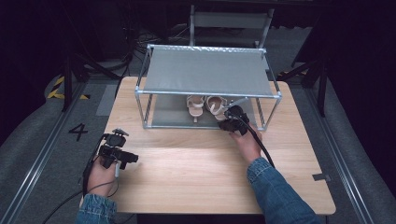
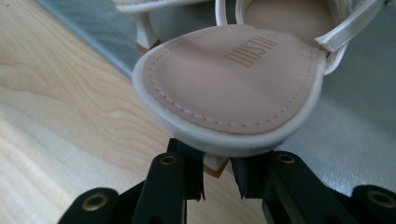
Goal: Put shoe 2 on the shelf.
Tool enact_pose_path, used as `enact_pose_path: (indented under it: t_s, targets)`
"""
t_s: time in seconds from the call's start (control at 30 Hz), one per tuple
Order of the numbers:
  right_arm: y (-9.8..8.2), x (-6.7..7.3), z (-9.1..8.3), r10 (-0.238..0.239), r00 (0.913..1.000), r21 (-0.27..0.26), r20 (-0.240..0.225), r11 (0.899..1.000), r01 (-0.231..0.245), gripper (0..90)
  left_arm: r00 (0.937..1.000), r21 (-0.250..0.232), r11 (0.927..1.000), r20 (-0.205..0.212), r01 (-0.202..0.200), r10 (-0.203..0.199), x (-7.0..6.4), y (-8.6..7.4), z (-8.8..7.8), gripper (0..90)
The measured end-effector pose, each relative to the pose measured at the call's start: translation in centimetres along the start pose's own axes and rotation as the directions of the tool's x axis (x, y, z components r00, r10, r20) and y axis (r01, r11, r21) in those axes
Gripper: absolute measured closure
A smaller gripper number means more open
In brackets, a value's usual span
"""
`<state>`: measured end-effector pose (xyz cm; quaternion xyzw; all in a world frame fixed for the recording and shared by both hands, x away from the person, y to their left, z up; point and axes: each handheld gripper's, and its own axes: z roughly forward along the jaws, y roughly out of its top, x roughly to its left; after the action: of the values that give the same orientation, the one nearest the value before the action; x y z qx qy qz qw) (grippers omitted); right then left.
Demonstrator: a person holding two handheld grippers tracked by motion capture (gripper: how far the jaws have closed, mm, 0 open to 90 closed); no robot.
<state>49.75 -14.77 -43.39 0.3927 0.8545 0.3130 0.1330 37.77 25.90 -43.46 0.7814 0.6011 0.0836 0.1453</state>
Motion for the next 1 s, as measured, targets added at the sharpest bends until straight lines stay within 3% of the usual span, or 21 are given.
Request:
enact_pose_path:
  t_s: [0.2,0.4,0.5,0.8,1.0]
  targets:
    - [0.8,0.1,1.4,0.008,0.9998,-0.009,-0.017,1.0,-0.008,75.3,0.9999,-0.003,0.9999,-0.007,0.012,-0.012,0.5,-0.7,-0.2,16.9]
    - [1.3,1.0,2.3,-0.032,0.9985,-0.015,-0.044,0.999,0.031,75.4,0.9997,0.001,0.9998,-0.007,0.022,-0.022,0.8,-1.1,-0.3,17.0]
    - [1.7,1.2,3.0,-0.03,0.9982,-0.028,-0.051,0.999,0.029,75.7,0.9998,0.001,0.9998,-0.006,0.018,-0.018,0.8,-1.1,-0.3,17.0]
    - [1.8,0.8,4.4,-0.06,0.9982,-0.065,-0.005,0.996,0.059,75.7,0.9999,-0.002,0.9999,-0.009,0.013,-0.013,0.6,-1.0,-0.1,17.0]
    - [1.7,0.6,4.9,-0.061,0.9981,-0.071,-0.01,0.996,0.06,75.4,0.9999,0.008,0.9999,-0.007,0.012,-0.012,0.6,-0.8,0.1,17.0]
